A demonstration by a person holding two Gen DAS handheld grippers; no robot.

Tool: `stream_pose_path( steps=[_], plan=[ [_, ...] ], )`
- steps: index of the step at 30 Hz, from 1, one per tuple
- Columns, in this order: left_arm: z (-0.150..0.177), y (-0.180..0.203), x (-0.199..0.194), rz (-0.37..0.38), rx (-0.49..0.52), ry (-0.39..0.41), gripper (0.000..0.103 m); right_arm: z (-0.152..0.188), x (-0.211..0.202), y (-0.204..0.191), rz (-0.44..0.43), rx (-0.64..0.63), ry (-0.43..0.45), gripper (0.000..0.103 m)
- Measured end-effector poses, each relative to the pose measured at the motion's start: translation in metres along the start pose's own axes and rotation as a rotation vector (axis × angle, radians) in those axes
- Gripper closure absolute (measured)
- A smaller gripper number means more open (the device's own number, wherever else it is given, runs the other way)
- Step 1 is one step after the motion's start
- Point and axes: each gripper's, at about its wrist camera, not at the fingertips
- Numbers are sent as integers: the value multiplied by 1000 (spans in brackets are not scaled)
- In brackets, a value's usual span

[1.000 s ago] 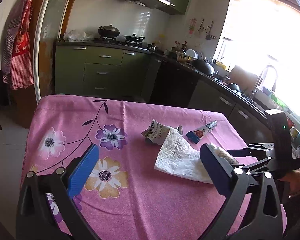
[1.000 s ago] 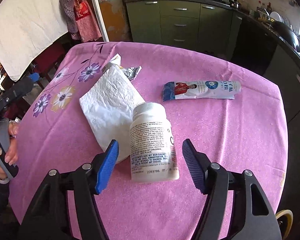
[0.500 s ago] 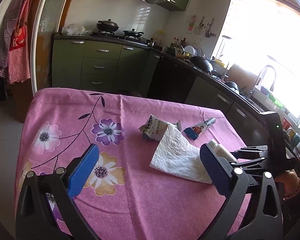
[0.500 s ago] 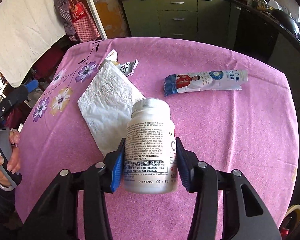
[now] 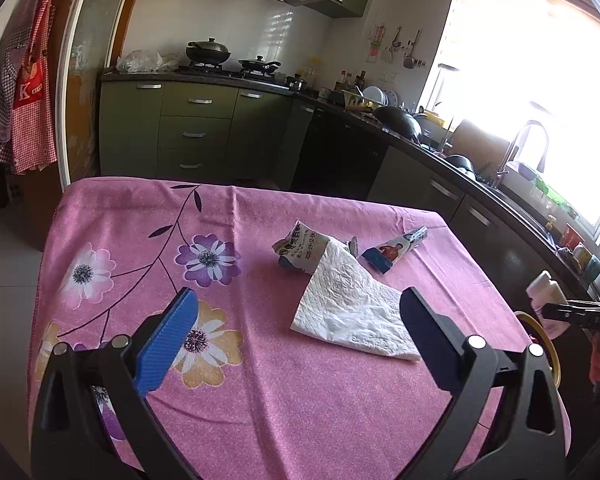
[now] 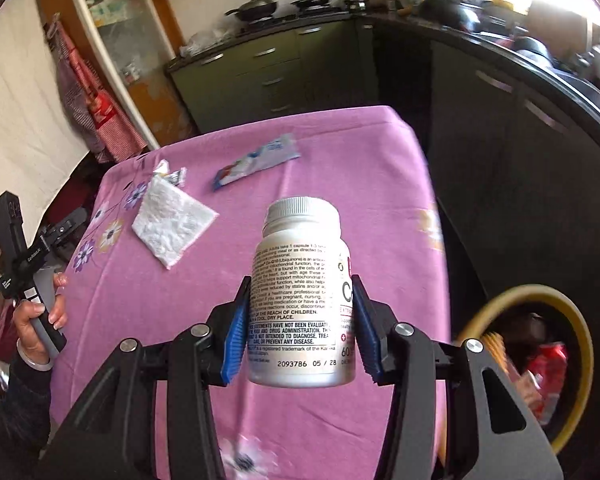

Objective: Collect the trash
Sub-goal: 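Carry the pill bottle over the bin and open the right gripper, then lower the left gripper onto the white tissue and pinch it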

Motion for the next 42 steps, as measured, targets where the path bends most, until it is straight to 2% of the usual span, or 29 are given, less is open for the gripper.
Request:
stream_pose_path(
  steps=[5, 9, 12, 17, 18, 19, 24, 32, 38, 42],
  plan=[
    [1, 3, 1, -1, 10, -2, 7, 31, -52, 92, 190, 149, 24, 56],
    [2, 6, 3, -3, 22, -9, 7, 54, -60, 146, 270, 221, -21, 56],
    [4, 8, 6, -6, 33, -19, 7, 68, -47, 163, 295, 231, -71, 56],
    [5, 9, 7, -4, 38, -23, 7, 70, -27, 177, 325, 229, -89, 56],
    [5, 9, 7, -1, 37, -24, 7, 69, -23, 182, 343, 232, -94, 46],
    [5, 8, 8, 1, 36, -25, 7, 66, -19, 177, 362, 238, -88, 36],
    [6, 8, 9, 7, 36, -31, 7, 62, -42, 166, 353, 252, -6, 35],
    [13, 23, 19, 47, 89, -89, 7, 90, -76, 105, 281, 213, 88, 30],
    [25, 54, 25, 49, 230, -113, 7, 109, -78, 76, 199, 211, 102, 27],
    [25, 69, 39, 53, 259, -173, 7, 113, -71, 69, 151, 208, 90, 27]
  ],
)
Point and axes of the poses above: each gripper's, at about its wrist camera, not at the fingertips, and x roughly the way its jaws point, y to its right, z to its underside, and after that the axes turned 3 degrees about y, right-handed
